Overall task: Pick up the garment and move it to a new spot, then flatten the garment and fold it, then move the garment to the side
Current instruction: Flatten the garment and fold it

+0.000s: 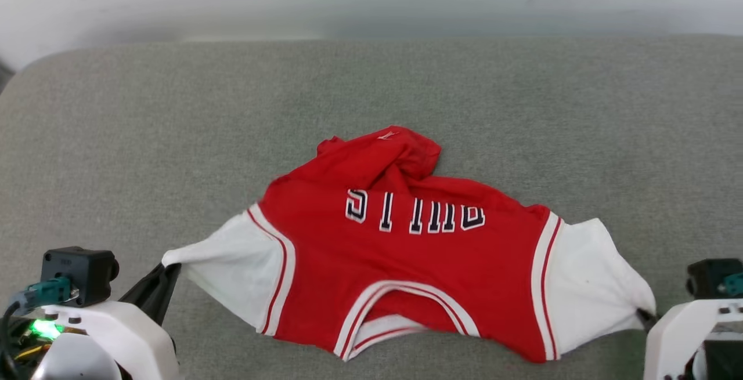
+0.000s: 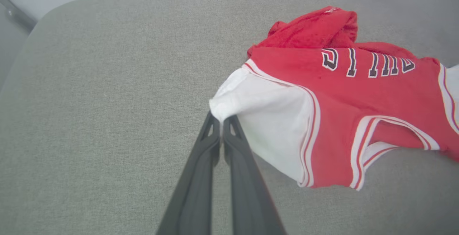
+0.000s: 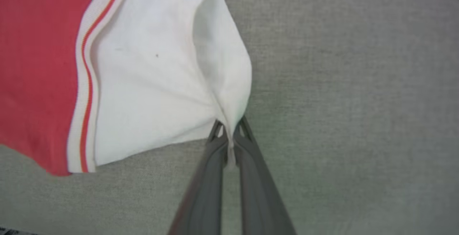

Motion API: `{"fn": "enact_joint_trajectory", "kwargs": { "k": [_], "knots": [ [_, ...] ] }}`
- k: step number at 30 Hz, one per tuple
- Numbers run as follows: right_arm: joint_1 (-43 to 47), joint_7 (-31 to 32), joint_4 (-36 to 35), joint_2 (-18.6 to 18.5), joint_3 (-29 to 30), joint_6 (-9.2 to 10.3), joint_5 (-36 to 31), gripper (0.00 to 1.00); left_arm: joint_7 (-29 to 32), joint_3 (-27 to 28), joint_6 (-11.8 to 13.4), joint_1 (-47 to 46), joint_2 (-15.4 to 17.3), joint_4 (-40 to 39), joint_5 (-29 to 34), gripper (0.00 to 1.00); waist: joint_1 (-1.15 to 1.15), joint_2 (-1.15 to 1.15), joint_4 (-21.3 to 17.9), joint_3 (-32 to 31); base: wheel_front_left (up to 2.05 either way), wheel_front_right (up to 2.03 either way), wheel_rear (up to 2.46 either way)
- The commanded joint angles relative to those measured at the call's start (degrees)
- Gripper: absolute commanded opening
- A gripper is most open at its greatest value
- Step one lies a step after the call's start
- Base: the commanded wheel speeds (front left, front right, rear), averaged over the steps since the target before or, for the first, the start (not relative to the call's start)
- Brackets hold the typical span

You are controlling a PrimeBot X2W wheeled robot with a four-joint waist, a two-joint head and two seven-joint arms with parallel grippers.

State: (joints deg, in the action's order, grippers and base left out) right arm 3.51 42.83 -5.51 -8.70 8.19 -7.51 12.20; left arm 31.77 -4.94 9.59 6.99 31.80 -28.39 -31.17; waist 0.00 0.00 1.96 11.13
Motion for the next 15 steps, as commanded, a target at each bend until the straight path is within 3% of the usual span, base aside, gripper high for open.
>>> {"fn": "enact_joint_trajectory", "kwargs": {
  "k": [1, 7, 15],
  "knots": [
    [-0.93, 0.21, -1.31, -0.79, 0.15, 0.04, 0.70, 0.00, -0.38, 0.58, -0.29, 0.80, 0.53, -0.71, -0.24, 0.00, 0.00, 0.00, -0.69, -1.45, 0.00, 0.00, 0.00],
    [-3.55, 3.55, -9.40, -6.54, 0.04, 0.04, 5.70, 0.00, -0.99, 3.68, -0.78, 1.99, 2.98, -4.01, -0.65, 0.00, 0.00, 0.00, -1.99, -4.72, 0.00, 0.00, 0.00],
    [-14.48, 10.12, -17.72, -12.62, 2.87, 0.03, 12.08, 0.00, -1.26, 11.39, -0.77, -0.23, 7.70, -10.25, -0.10, 0.00, 0.00, 0.00, -3.85, -8.12, 0.00, 0.00, 0.00]
  ]
}}
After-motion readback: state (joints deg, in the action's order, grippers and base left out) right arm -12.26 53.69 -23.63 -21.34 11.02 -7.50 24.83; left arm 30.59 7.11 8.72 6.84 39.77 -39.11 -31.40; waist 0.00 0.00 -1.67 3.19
